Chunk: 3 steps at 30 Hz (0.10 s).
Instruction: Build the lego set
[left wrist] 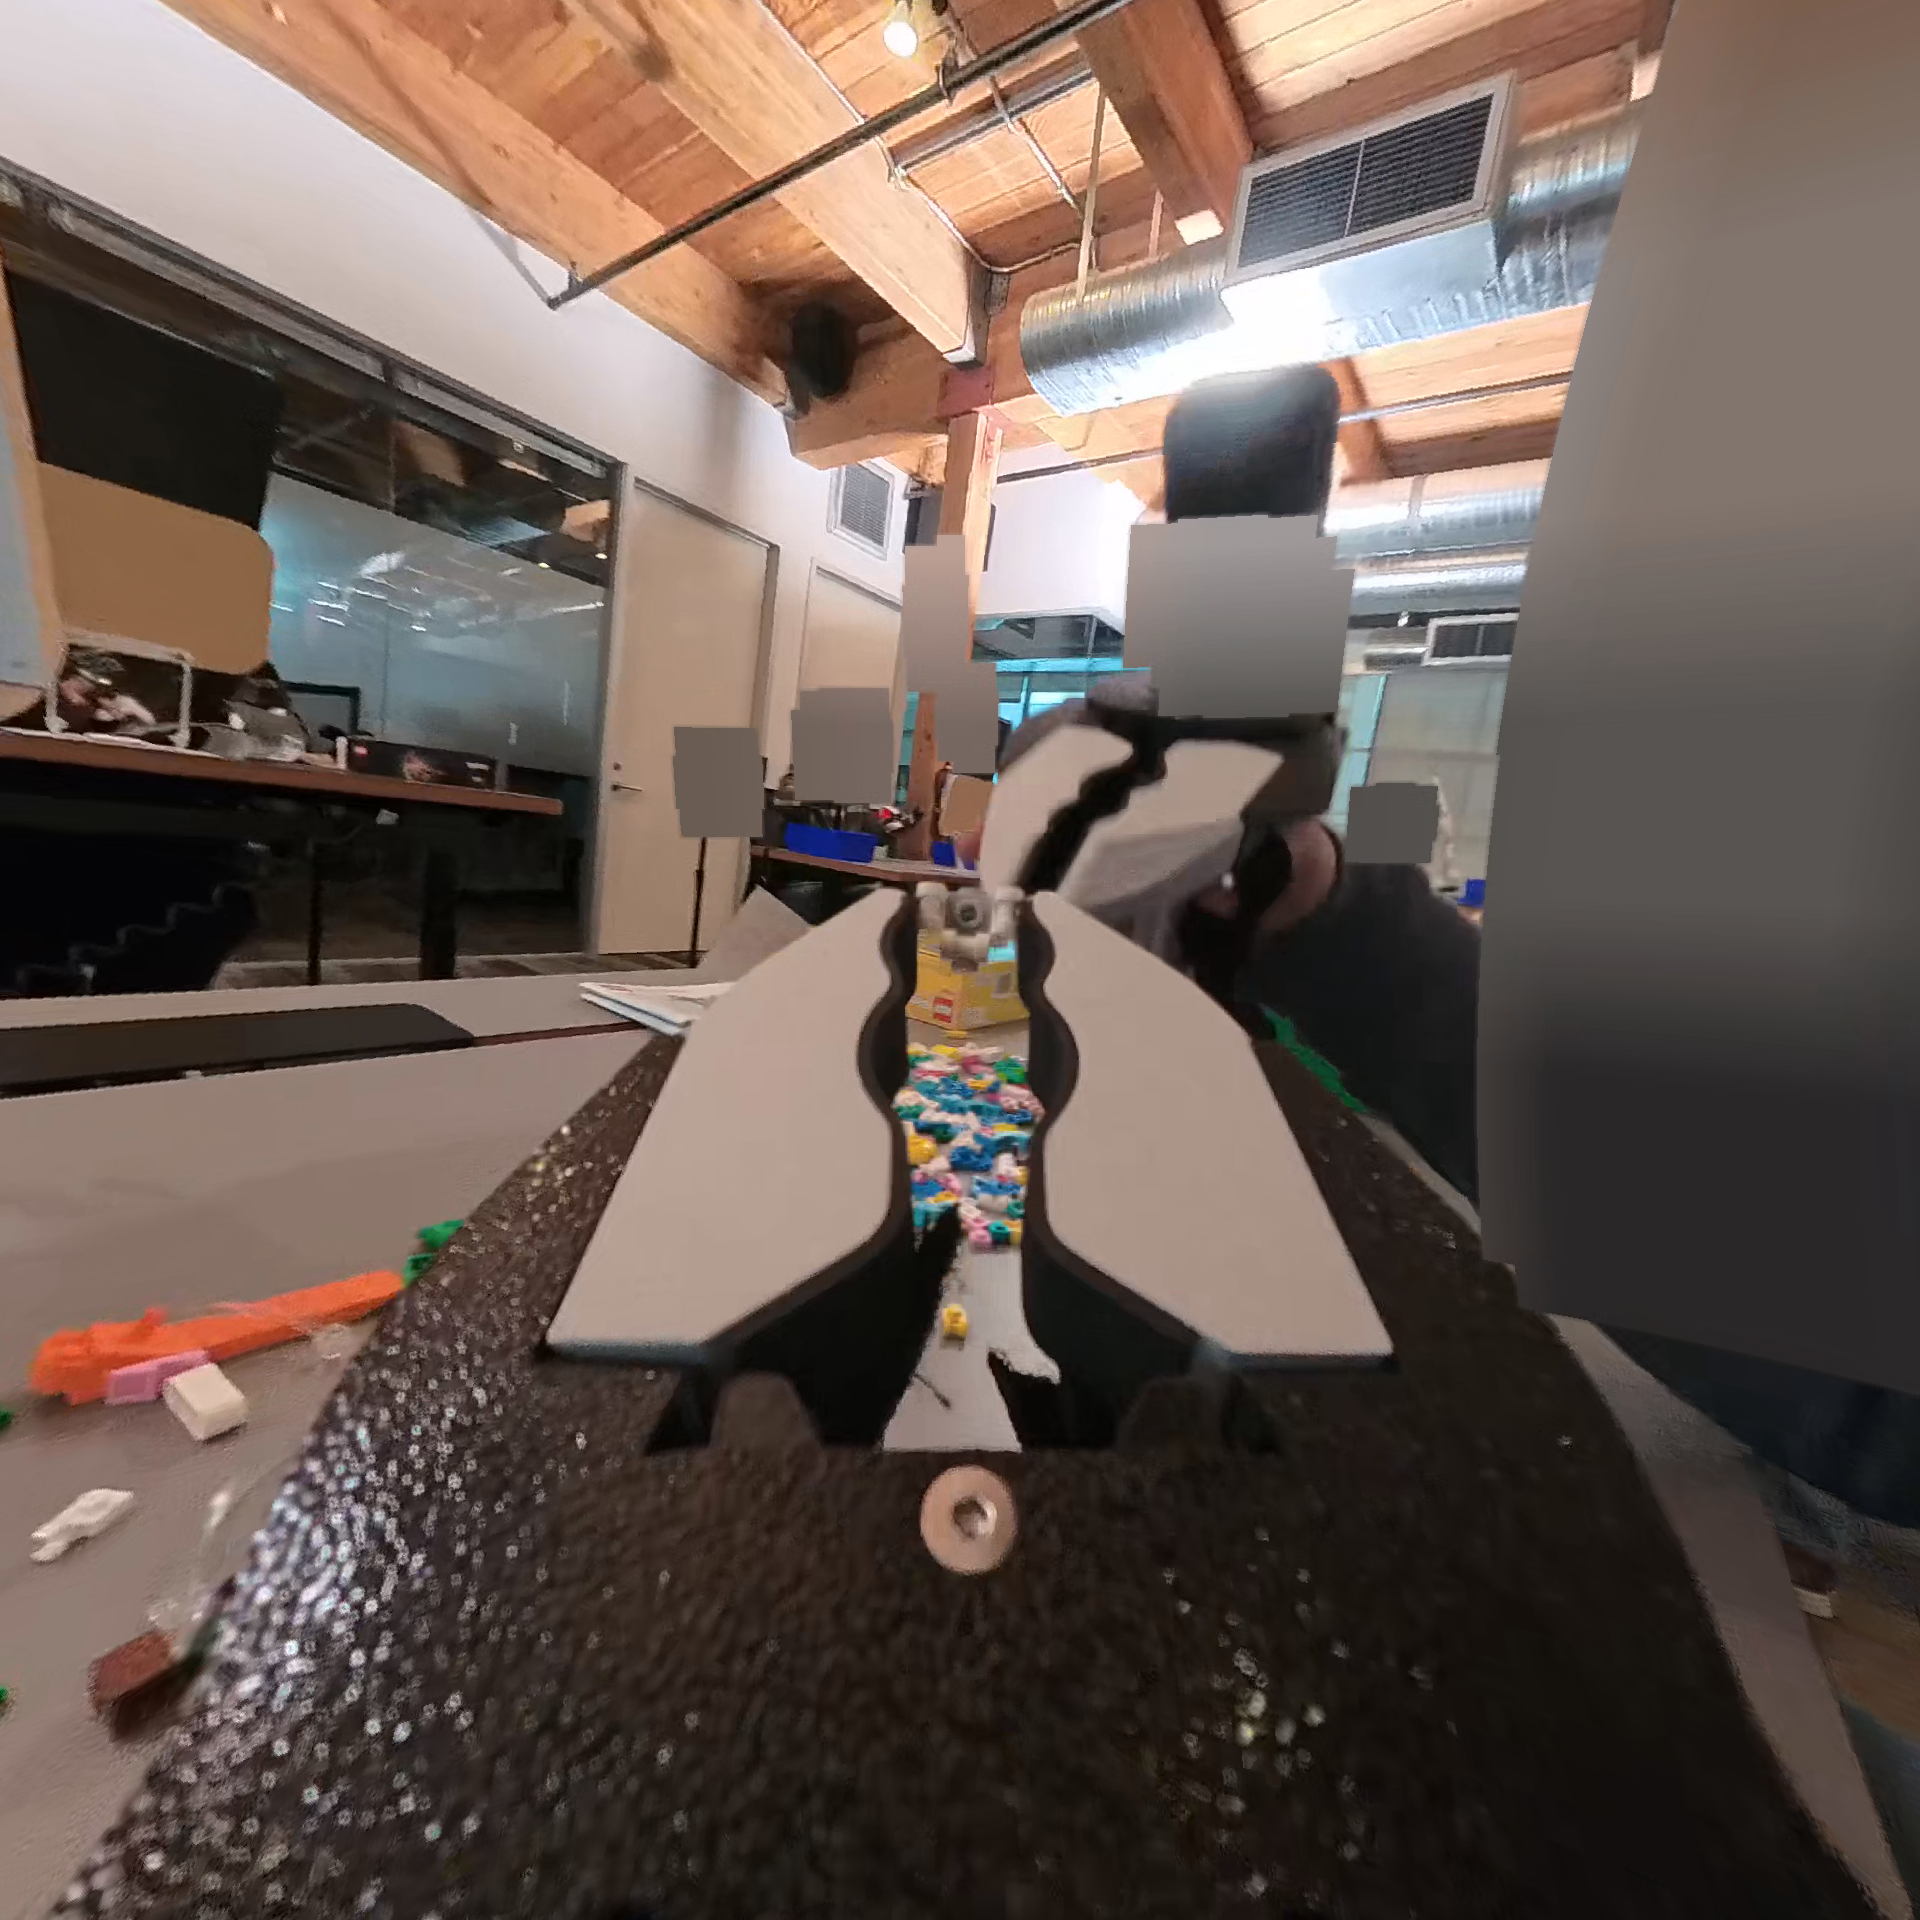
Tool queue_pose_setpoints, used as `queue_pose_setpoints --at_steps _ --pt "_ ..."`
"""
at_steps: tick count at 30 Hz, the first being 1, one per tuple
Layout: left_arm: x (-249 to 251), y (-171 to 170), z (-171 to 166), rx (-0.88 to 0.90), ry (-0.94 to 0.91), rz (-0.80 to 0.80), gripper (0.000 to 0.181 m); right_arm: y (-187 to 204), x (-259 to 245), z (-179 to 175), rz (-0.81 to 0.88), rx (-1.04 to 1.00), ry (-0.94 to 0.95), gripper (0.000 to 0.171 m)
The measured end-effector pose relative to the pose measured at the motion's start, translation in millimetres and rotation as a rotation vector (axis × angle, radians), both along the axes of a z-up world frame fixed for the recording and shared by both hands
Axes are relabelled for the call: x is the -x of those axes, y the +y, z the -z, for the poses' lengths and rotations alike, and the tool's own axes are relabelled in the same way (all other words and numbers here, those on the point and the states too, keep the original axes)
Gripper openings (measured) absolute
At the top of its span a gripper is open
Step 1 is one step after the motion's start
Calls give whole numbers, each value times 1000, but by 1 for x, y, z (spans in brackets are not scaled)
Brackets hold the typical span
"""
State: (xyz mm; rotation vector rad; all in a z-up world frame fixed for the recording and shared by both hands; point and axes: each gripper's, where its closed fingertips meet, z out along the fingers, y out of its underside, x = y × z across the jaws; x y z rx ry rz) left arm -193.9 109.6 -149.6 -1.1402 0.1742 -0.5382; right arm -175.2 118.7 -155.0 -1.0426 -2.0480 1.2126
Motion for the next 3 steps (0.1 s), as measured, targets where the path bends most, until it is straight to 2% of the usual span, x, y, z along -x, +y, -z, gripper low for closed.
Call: queue_pose_setpoints --at_steps 3 --pt "-5 -5 -5 -34 -28 64 18 -4 12 -27 -15 90 22 7"
